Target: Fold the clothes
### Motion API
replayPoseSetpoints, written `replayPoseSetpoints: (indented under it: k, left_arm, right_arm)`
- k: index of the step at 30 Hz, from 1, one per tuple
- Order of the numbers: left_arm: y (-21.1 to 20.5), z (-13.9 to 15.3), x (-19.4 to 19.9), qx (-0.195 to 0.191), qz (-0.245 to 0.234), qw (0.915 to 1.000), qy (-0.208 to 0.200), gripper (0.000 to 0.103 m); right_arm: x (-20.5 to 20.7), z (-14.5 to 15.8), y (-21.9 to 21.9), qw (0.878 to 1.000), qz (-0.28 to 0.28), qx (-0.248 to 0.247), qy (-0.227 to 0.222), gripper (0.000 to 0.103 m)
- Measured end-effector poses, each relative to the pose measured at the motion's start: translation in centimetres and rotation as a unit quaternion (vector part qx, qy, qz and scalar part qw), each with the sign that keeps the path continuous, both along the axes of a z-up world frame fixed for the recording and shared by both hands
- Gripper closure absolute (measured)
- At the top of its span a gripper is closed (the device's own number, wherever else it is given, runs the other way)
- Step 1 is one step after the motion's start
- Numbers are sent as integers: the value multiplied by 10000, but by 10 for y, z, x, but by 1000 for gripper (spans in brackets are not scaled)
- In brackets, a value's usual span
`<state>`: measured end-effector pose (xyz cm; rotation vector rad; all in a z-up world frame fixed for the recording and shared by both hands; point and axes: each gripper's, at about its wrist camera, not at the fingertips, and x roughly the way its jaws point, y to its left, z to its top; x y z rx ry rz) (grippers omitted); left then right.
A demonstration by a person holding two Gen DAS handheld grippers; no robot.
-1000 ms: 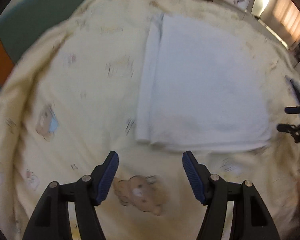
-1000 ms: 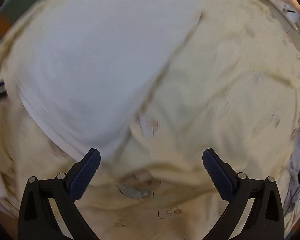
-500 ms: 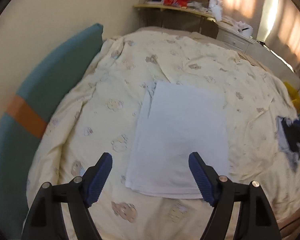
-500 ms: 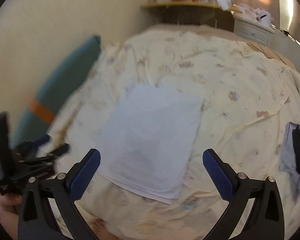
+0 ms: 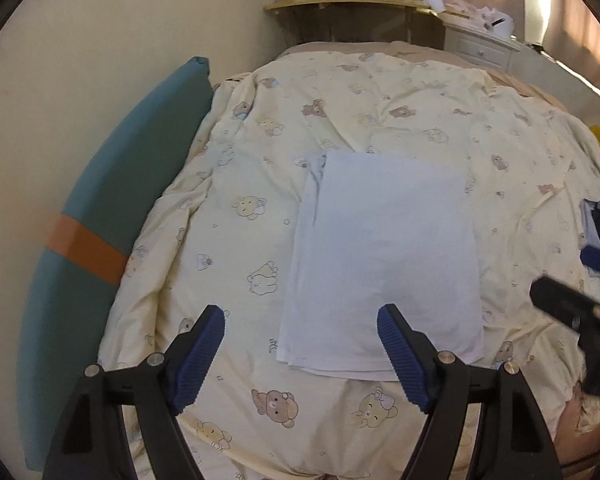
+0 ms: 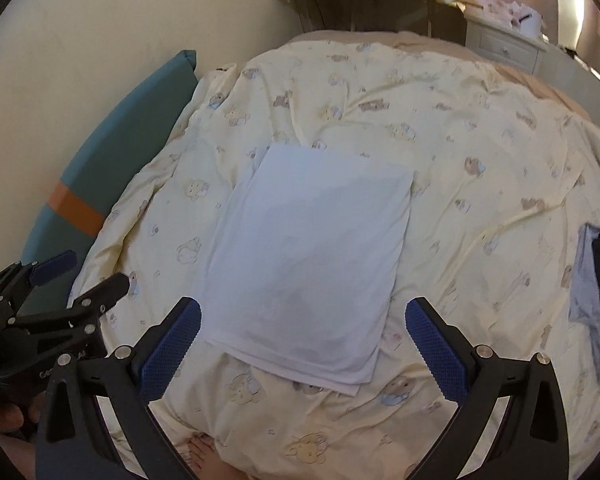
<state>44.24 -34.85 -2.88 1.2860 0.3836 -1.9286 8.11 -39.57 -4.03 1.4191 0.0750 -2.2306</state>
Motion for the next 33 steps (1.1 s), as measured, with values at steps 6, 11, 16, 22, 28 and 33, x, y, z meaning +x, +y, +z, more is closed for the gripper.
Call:
replayPoseSetpoints:
  k: [6,11,16,22,28,33]
  left_arm:
    - [-2,-4,4,103,-39,9999,-133,24]
    - [-2,-4,9,142,-41,9998,-100,24]
    - [-1,-4,9,155,-60,9998,-78,24]
    - [-1,-4,10,163,-42,9998,-74,24]
    - [0,-4,9,176,-41,9998,-74,24]
    - [1,-7,10,298,-203,9993,26,24]
  right_arm:
    - [5,-7,-7,10000,38,5,-18,0]
    - [15,-6,-6,9998,199,30,54,0]
    - [17,-8,5,9998,185,52,18,0]
    - [15,-9,13,9999,148,52,-23,0]
    - [15,-12,20,9999,81,37,-111,0]
    - [7,-13,28,9998,-9,172,-97,0]
